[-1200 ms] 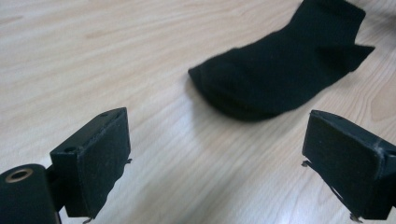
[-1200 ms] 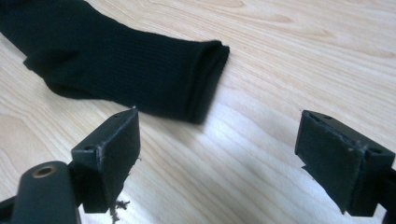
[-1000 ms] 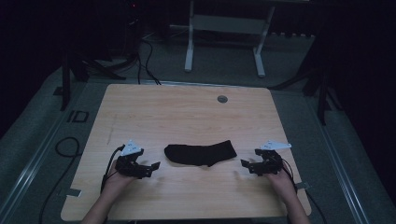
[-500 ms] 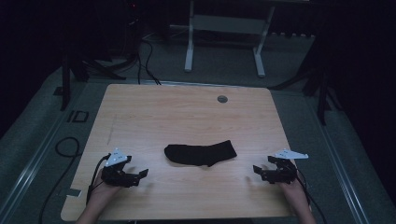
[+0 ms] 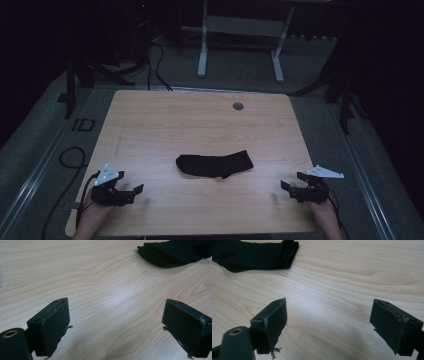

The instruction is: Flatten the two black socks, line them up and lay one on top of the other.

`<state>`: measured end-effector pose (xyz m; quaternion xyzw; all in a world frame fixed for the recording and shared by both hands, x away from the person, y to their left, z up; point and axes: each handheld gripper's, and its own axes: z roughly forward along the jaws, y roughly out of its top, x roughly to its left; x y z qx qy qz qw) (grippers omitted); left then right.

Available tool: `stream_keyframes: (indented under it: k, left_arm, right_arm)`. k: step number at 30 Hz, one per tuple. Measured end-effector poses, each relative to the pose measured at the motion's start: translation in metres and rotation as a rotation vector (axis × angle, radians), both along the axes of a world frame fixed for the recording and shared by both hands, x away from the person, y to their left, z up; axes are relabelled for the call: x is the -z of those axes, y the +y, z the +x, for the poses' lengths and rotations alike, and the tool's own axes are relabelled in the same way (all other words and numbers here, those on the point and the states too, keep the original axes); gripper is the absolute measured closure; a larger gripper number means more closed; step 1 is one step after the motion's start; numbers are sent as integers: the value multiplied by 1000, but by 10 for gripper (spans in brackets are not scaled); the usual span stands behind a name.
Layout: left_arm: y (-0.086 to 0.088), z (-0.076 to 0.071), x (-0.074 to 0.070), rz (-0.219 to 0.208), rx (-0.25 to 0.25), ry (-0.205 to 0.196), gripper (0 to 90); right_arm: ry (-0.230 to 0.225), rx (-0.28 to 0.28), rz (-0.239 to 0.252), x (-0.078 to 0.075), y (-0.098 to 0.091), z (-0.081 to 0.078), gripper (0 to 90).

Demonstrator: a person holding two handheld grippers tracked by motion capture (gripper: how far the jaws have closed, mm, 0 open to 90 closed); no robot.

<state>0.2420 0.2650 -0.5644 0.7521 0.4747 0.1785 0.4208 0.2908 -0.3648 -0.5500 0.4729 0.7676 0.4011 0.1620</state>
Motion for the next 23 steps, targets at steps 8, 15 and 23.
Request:
stream_keyframes:
  k: [8,15,23]
  left_arm:
    - [5,-7,1,-22,-20,-28,82]
    - [8,-11,3,-24,-23,-32,82]
    - [8,-15,4,-17,-26,-59,82]
  right_arm:
    - [-20,24,-21,1,-2,-7,141]
    - [-46,33,-41,2,0,-7,140]
    - [-47,46,-63,4,-2,-7,141]
